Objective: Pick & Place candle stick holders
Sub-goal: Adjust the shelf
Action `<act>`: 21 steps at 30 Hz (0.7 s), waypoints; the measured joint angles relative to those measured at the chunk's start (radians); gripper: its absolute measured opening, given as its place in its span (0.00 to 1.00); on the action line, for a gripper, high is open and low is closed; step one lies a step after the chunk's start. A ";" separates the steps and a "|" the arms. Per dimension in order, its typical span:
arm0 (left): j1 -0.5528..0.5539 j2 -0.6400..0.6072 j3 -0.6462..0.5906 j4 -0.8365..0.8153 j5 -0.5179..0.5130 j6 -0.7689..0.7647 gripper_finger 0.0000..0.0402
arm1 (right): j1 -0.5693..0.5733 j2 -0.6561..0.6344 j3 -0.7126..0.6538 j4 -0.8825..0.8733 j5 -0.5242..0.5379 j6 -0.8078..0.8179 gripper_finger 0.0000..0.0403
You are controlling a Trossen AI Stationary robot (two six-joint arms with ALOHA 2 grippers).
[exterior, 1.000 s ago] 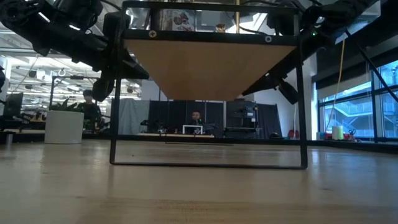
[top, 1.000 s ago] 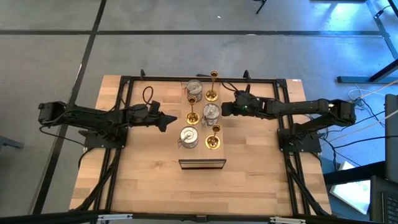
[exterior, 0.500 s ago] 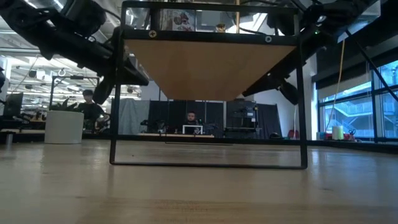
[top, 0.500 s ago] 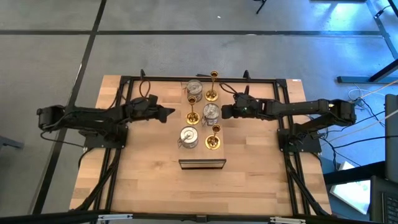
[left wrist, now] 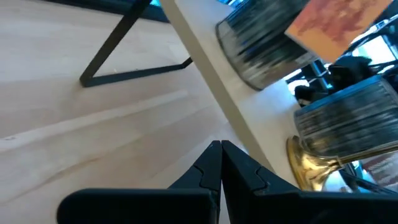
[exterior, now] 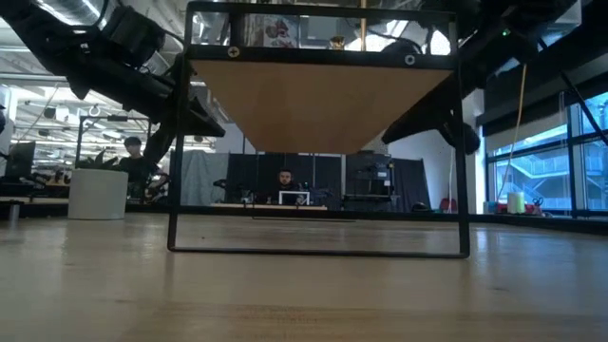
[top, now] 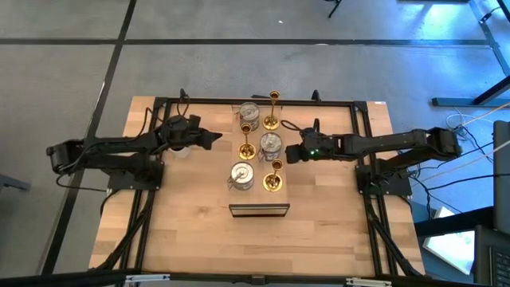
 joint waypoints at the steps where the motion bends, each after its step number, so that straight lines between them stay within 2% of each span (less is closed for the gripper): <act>1: 0.006 0.011 0.003 -0.001 0.009 0.003 0.00 | 0.006 -0.008 0.000 -0.002 0.008 0.003 0.00; 4: 0.017 0.066 0.032 -0.003 0.045 0.023 0.00 | 0.021 -0.045 0.000 -0.042 0.042 0.024 0.00; 11: 0.037 0.216 0.120 -0.003 0.039 0.063 0.00 | 0.042 -0.111 0.000 -0.112 0.093 0.040 0.00; 21: 0.053 0.344 0.225 -0.016 0.098 0.114 0.00 | 0.110 -0.124 0.000 -0.159 0.137 0.079 0.00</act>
